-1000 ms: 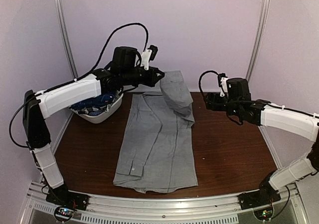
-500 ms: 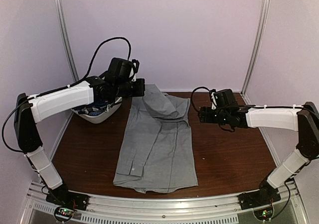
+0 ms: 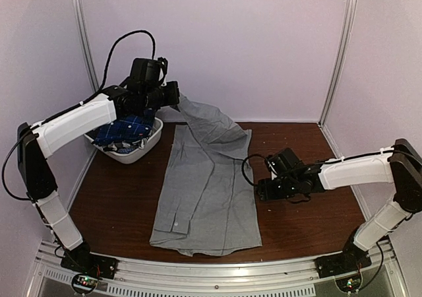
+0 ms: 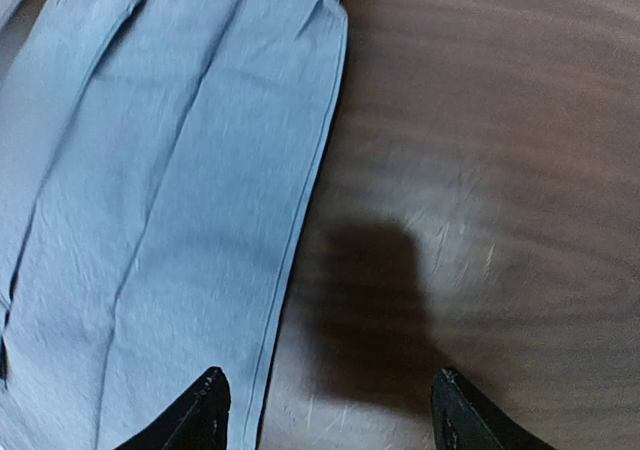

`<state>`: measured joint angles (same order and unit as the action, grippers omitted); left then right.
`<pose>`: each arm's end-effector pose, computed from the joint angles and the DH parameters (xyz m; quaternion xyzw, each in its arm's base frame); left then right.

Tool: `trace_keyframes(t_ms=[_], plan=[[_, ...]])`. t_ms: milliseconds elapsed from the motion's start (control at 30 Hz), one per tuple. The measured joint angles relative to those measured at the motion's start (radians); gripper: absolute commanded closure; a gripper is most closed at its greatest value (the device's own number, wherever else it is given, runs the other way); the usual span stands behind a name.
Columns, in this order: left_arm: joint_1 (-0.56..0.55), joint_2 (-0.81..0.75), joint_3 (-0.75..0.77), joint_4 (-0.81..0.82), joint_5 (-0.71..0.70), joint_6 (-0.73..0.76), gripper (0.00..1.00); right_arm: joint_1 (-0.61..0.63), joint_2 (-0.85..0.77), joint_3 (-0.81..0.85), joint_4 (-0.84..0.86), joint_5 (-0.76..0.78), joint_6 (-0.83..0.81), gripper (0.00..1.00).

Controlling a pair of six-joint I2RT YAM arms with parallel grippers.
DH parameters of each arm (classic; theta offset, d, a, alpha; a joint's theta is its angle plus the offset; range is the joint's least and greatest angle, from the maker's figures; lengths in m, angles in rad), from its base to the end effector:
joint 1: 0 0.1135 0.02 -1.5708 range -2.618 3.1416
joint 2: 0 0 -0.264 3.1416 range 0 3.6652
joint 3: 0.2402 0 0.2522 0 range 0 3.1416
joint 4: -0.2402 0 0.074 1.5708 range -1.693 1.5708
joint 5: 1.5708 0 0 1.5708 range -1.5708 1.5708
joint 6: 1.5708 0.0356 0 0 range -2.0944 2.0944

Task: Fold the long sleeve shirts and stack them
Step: Pick up the corner of the shirt from the center of the board.

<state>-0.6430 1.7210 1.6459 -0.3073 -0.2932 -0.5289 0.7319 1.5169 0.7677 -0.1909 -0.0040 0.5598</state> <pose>0.3331 -0.2367 0.3756 -0.0349 0.8230 -0.2054 0.5284 0.2161 0.1943 0.1657 -0.0823 0.9471 0.1882 0.2465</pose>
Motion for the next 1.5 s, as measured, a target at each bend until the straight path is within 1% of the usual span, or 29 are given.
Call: trace_keyframes(t_ms=[133,300,467,600,833,900,1000,1133,1267,1367,1500], plan=[[0.003,0.009,0.004,0.005,0.0,0.011,1.0,0.093,-0.014,-0.029,-0.063,-0.003,0.07,0.42],[0.005,0.021,0.004,0.002,0.001,0.019,1.0,0.22,-0.067,-0.072,-0.131,-0.007,0.169,0.48],[0.008,0.022,0.004,0.003,0.005,0.022,1.0,0.337,-0.121,-0.09,-0.214,-0.012,0.265,0.5],[0.009,0.022,0.004,0.004,0.01,0.022,1.0,0.405,-0.129,-0.09,-0.264,-0.015,0.331,0.51],[0.011,0.022,0.004,0.011,0.025,0.022,1.0,0.463,-0.076,-0.068,-0.314,-0.014,0.395,0.51],[0.013,0.022,0.004,0.015,0.027,0.022,1.0,0.476,-0.056,-0.05,-0.321,-0.014,0.405,0.53],[0.017,0.022,0.004,0.017,0.029,0.022,1.0,0.489,-0.026,-0.024,-0.321,-0.014,0.417,0.62],[0.019,0.022,0.004,0.021,0.039,0.022,1.0,0.5,0.006,0.001,-0.317,-0.013,0.423,0.8],[0.021,0.022,0.004,0.022,0.043,0.022,1.0,0.508,0.012,0.002,-0.321,-0.013,0.438,0.94],[0.021,0.022,0.003,0.022,0.045,0.022,1.0,0.508,0.012,0.002,-0.334,-0.002,0.443,1.0],[0.021,0.022,0.003,0.023,0.05,0.021,1.0,0.504,0.009,0.002,-0.362,0.027,0.444,1.0]])
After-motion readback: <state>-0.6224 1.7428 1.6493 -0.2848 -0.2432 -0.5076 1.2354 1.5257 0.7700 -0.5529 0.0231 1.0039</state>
